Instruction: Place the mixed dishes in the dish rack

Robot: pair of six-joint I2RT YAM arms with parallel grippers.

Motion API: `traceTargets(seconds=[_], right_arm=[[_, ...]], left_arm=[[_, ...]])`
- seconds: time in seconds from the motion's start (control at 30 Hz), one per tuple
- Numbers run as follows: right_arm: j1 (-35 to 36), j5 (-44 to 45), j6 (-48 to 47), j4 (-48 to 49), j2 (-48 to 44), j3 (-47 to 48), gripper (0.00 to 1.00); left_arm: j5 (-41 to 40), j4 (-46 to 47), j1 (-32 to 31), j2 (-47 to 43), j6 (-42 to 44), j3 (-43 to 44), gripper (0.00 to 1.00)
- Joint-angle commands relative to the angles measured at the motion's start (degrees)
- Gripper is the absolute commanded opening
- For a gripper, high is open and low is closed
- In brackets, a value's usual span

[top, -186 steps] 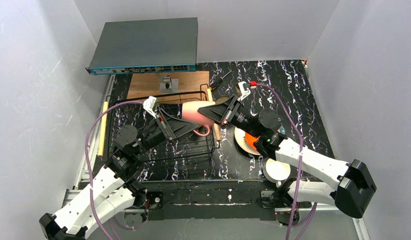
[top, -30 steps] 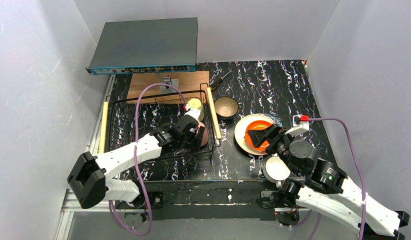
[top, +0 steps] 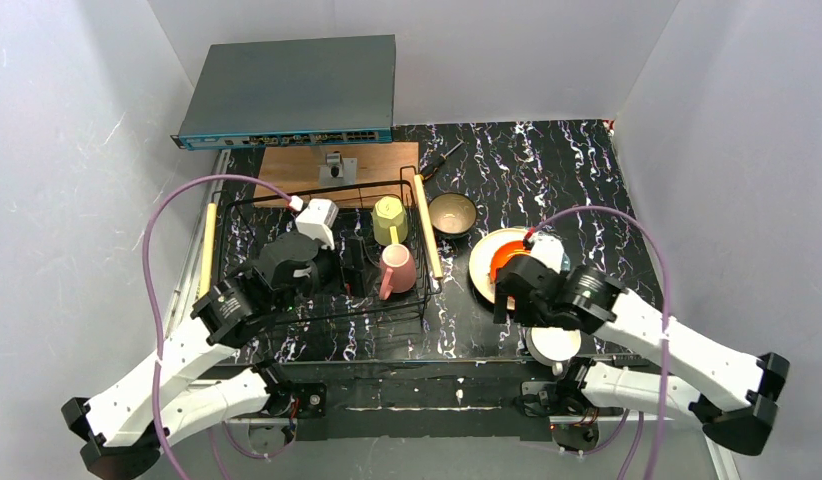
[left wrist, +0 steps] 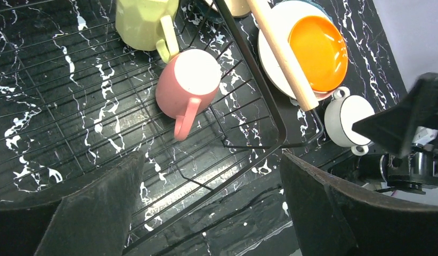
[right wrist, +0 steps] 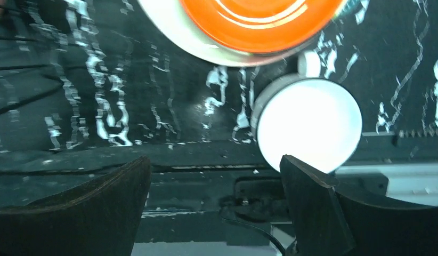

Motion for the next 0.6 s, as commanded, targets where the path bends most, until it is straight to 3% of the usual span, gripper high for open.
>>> traceTargets(seconds=[0.0,0.3,0.57], right_arm=[[0.1,2.0,10.5,-6.3,1.8,-3.2,0.98],[-1.8,1.4,16.9,0.7,-3.3,-15.7,0.94],[-4.4,3.2,17.0,5.7,1.1,-19.2,0.78]], left_arm=[[-2.8,-4.6,0.2,-4.6,-1.0,1.2,0.98],[-5.6,-5.4,0.2,-8.8,-1.7,-0.1,0.98],[-4.5,-5.0,0.2,-6.5,-0.9,1.1,0.98]])
